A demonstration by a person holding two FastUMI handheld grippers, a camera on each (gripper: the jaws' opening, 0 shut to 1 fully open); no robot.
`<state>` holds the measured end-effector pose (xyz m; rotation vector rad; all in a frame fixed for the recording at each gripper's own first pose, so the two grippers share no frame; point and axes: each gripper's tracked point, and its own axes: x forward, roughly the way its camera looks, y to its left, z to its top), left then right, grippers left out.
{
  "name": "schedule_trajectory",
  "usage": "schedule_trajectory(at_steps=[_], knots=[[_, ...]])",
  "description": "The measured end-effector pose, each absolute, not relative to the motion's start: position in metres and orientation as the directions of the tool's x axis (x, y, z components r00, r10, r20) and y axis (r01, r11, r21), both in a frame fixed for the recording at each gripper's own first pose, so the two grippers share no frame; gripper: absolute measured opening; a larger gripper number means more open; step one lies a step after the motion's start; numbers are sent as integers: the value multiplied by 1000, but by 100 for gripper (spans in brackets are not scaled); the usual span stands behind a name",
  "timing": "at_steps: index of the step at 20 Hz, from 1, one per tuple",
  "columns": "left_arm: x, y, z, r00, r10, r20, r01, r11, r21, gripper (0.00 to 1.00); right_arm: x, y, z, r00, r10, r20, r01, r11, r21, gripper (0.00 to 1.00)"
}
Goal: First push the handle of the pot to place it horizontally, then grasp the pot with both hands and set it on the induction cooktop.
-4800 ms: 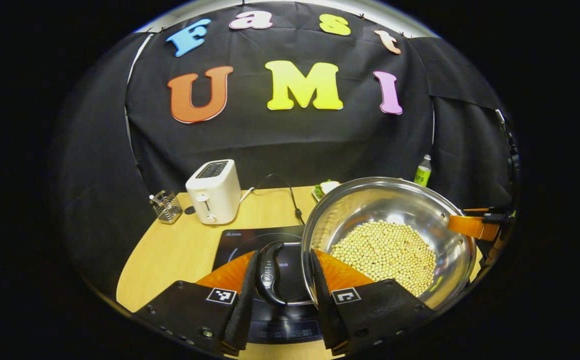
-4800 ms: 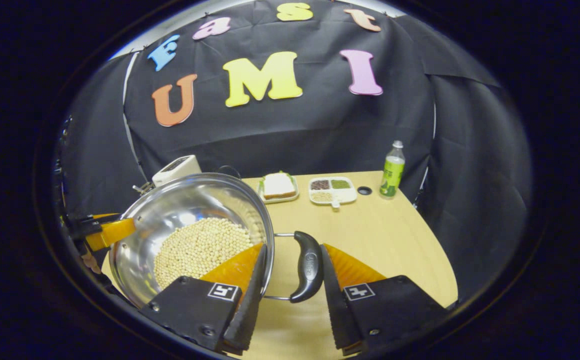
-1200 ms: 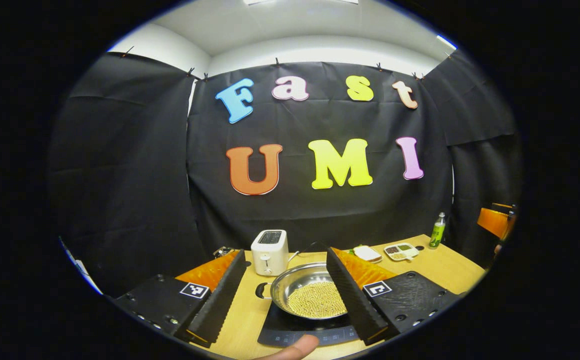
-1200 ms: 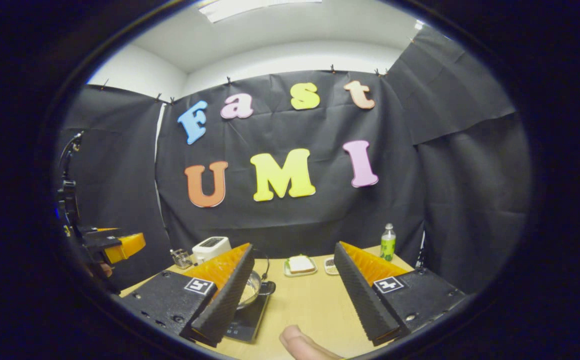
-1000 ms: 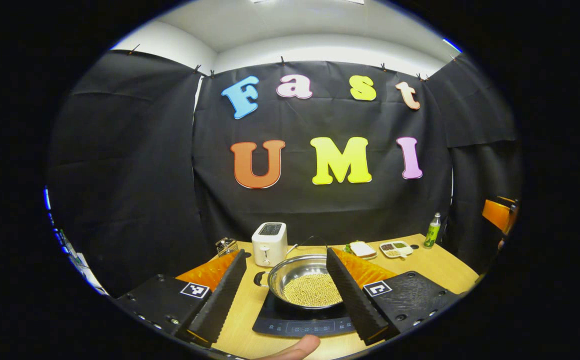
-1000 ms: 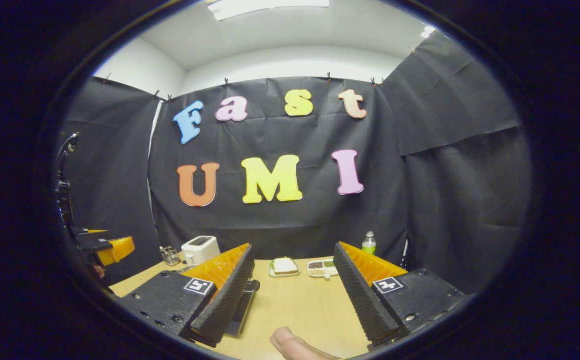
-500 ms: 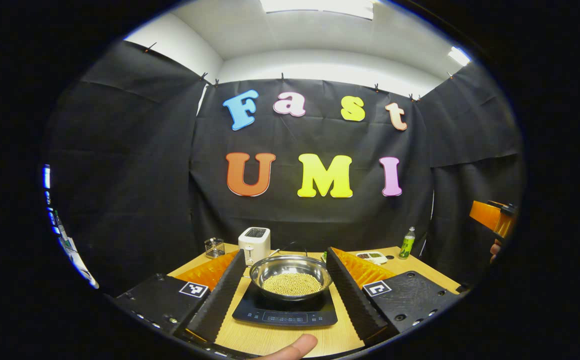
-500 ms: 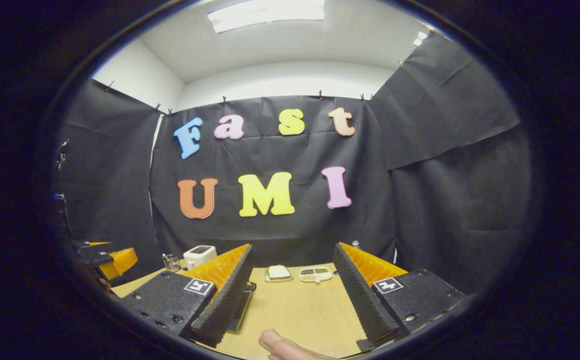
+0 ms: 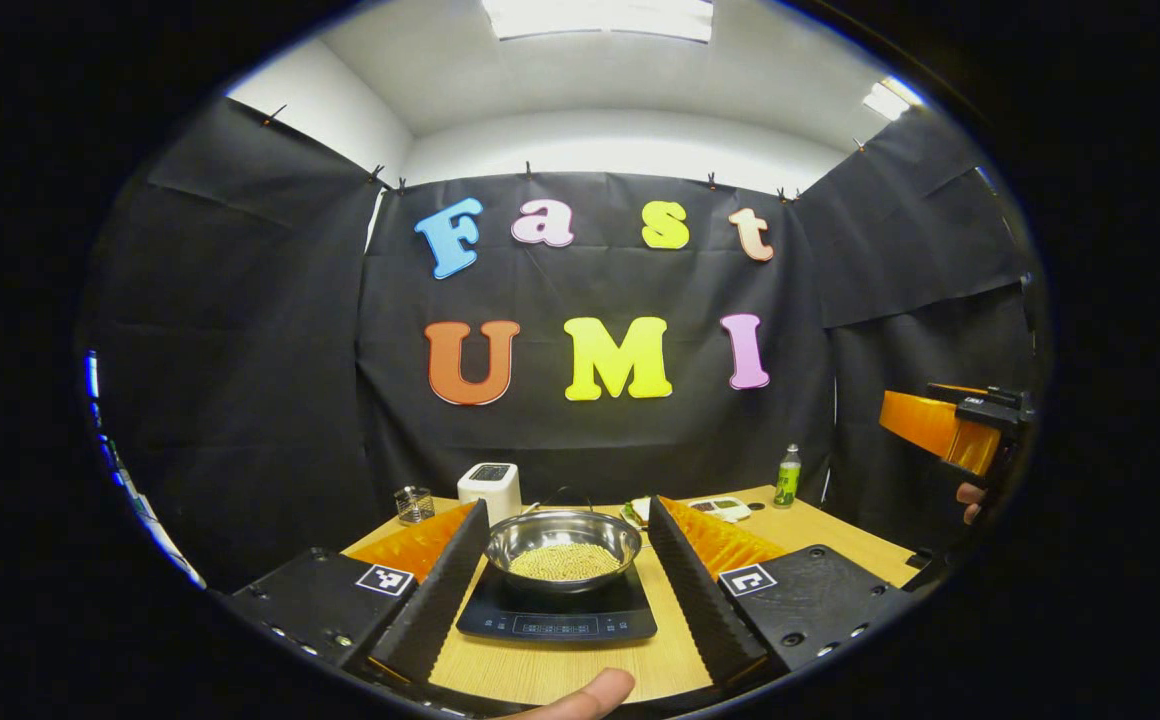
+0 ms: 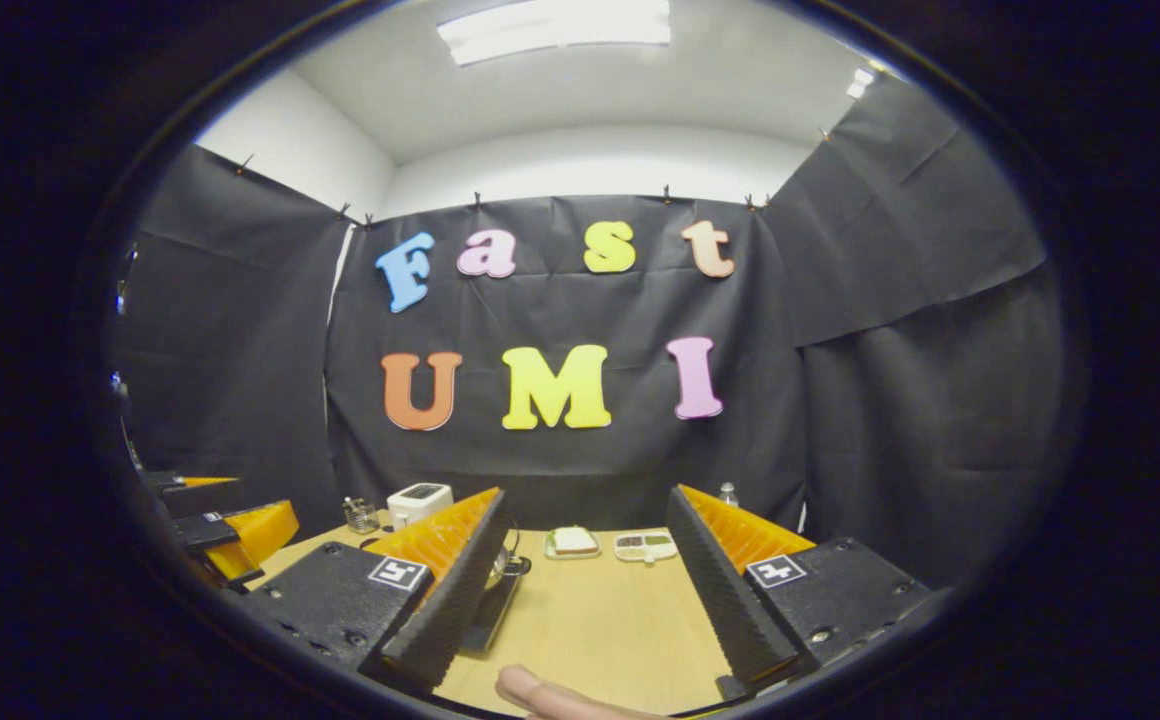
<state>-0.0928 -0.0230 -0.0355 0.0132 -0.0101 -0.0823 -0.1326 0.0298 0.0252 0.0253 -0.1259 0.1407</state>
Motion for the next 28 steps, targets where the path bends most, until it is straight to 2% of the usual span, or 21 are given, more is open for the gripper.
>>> schedule_trajectory(at_steps=[7, 8, 10, 11, 12, 13, 14, 15, 16, 18, 20, 21, 25, 26, 28], knots=[[-91, -10, -39, 999, -48, 14, 49, 999, -19, 95, -116, 26, -1, 991, 123, 61, -125, 991, 37, 96], [-90, -6, -41, 999, -42, 7, 42, 999, -24, 95, -115, 27, -3, 991, 126, 52, -128, 991, 41, 100], [-88, 1, -45, 1000, -27, -4, 27, 999, -27, 95, -114, 25, -7, 991, 131, 42, -132, 991, 31, 97], [-86, 3, -47, 1000, -23, -11, 23, 999, -32, 95, -113, 21, -7, 992, 122, 43, -124, 992, 32, 100], [-86, 3, -48, 1000, -22, -15, 21, 999, -39, 95, -112, 18, -8, 993, 114, 41, -115, 993, 34, 96], [-86, 4, -48, 1000, -22, -20, 21, 999, -44, 95, -112, 15, -9, 993, 107, 41, -108, 993, 36, 100], [-85, 4, -50, 999, -23, -25, 22, 999, -46, 84, -112, 14, -10, 994, 104, 41, -105, 994, 36, 100], [-85, 3, -50, 999, -22, -26, 21, 999, -42, 95, -111, 13, -10, 994, 100, 38, -102, 994, 40, 100], [-84, 4, -51, 999, -22, -28, 21, 999, -37, 95, -111, 13, -12, 994, 102, 34, -104, 994, 43, 96], [-84, 1, -52, 999, -29, -31, 28, 999, -29, 95, -111, 15, -15, 993, 116, 24, -117, 992, 51, 100], [-85, -5, -53, 999, -42, -32, 41, 999, -26, 95, -110, 15, -19, 993, 121, 15, -122, 991, 59, 96], [-85, -6, -53, 998, -46, -31, 45, 999, -25, 95, -110, 14, -20, 993, 121, 12, -121, 991, 60, 100], [-84, -10, -55, 998, -55, -29, 55, 998, -17, 95, -109, 8, -23, 994, 113, 14, -113, 991, 69, 100], [-85, -11, -55, 998, -56, -30, 56, 998, -15, 95, -108, 8, -23, 993, 113, 14, -114, 991, 71, 96], [-84, -12, -55, 998, -57, -34, 56, 998, -16, 95, -110, 9, -21, 992, 123, 27, -125, 989, 76, 96]])
